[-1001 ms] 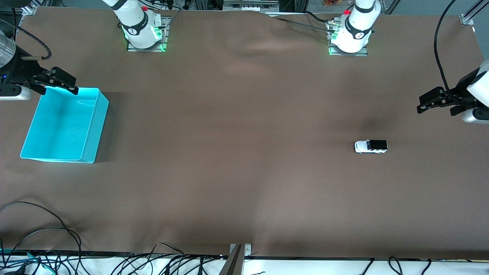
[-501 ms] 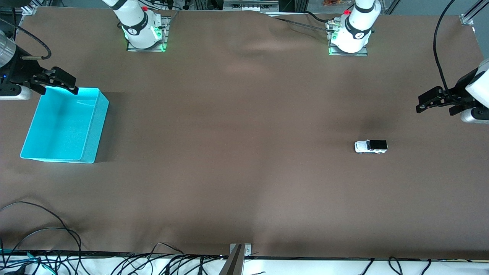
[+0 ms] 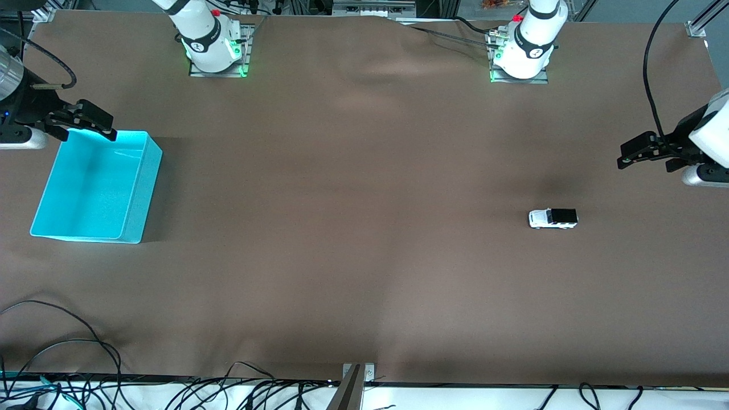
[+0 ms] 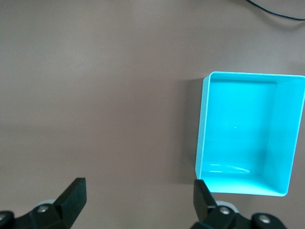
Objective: Wind and store white jeep toy
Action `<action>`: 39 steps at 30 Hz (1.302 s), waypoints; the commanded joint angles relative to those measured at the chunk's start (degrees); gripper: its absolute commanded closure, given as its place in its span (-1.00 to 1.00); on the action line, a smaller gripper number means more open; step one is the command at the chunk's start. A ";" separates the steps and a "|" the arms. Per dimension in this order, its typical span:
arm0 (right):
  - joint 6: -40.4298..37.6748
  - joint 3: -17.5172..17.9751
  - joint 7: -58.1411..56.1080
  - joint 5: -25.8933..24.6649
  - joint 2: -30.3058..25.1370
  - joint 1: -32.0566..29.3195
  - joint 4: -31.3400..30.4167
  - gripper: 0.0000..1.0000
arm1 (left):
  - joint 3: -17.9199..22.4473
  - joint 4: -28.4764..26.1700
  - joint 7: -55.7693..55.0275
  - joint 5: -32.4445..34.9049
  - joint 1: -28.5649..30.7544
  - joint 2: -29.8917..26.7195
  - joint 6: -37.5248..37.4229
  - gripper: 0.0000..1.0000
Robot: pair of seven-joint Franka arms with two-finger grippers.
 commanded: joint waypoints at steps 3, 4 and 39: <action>-0.26 0.30 1.30 -0.63 -1.32 0.08 -0.82 -1.00 | -0.17 -0.22 -11.99 -0.99 0.32 2.09 -1.42 -1.00; -0.35 0.39 1.30 -0.63 -1.32 0.08 -0.90 -1.00 | -0.17 -0.22 -14.10 -0.99 0.32 2.35 -1.51 -1.00; 0.18 2.68 1.48 -2.21 -1.32 0.08 -0.47 -1.00 | 0.10 -23.33 -78.53 2.17 0.59 7.10 27.13 -1.00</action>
